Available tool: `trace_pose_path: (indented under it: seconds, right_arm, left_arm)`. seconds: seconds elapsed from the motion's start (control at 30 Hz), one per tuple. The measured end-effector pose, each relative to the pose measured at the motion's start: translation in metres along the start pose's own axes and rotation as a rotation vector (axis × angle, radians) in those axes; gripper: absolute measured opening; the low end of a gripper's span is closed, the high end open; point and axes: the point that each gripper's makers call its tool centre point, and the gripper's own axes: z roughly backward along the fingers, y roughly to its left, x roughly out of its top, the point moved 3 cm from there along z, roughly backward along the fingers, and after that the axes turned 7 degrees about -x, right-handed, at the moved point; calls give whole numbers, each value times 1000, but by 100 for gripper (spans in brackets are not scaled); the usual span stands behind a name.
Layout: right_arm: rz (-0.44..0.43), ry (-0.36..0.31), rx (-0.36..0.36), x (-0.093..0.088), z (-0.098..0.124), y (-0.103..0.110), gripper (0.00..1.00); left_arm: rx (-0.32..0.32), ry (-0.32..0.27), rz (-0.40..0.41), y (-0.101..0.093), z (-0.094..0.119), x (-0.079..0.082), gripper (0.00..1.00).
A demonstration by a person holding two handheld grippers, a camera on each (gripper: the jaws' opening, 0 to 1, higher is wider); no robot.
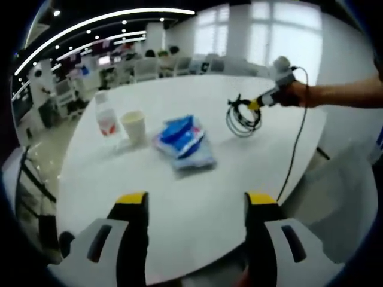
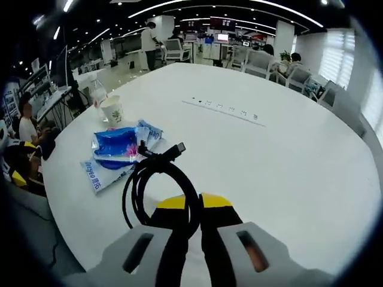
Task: Arrange the tabletop items into an orderly group along one side of the table until the central work area is clear of visible clutter.
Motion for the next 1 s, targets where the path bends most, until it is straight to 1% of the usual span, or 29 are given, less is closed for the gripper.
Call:
trace_pose_path:
  seconds: [0.2, 0.23, 0.27, 0.3, 0.33, 0.53, 0.63, 0.73, 0.77, 0.83, 0.9, 1.0]
  right_arm:
    - [-24, 65, 6, -18, -12, -4, 5]
    - [-43, 74, 10, -20, -13, -4, 5]
    - [-91, 84, 18, -23, -15, -3, 5]
    - [-119, 90, 21, -25, -17, -3, 5]
    - [-131, 105, 19, -28, -19, -5, 5]
    - [-137, 140, 9, -35, -24, -3, 5]
    - [-145, 145, 26, -36, -27, -1, 5]
    - [-145, 158, 21, -40, -40, -7, 5]
    - [-151, 167, 20, -44, -47, -12, 5]
    - [-159, 183, 22, -48, -51, -10, 5]
    - [-155, 189, 19, -49, -58, -14, 5]
    - [-161, 199, 19, -49, -55, -13, 5]
  left_arm:
    - [12, 2, 9, 2, 1, -1, 60]
    - [15, 5, 8, 2, 2, -2, 60]
    - [17, 7, 7, 3, 1, -2, 60]
    - [17, 10, 8, 3, 1, -3, 60]
    - [18, 13, 8, 3, 1, -4, 60]
    - [24, 16, 9, 4, 0, -4, 60]
    - [29, 16, 12, 5, 0, -4, 60]
    - [34, 16, 9, 6, 0, -4, 60]
    - [38, 18, 7, 7, 0, -4, 60]
    - [41, 17, 9, 7, 1, -4, 60]
    - [45, 15, 10, 8, 1, -3, 60]
    - [50, 19, 7, 9, 1, -4, 60]
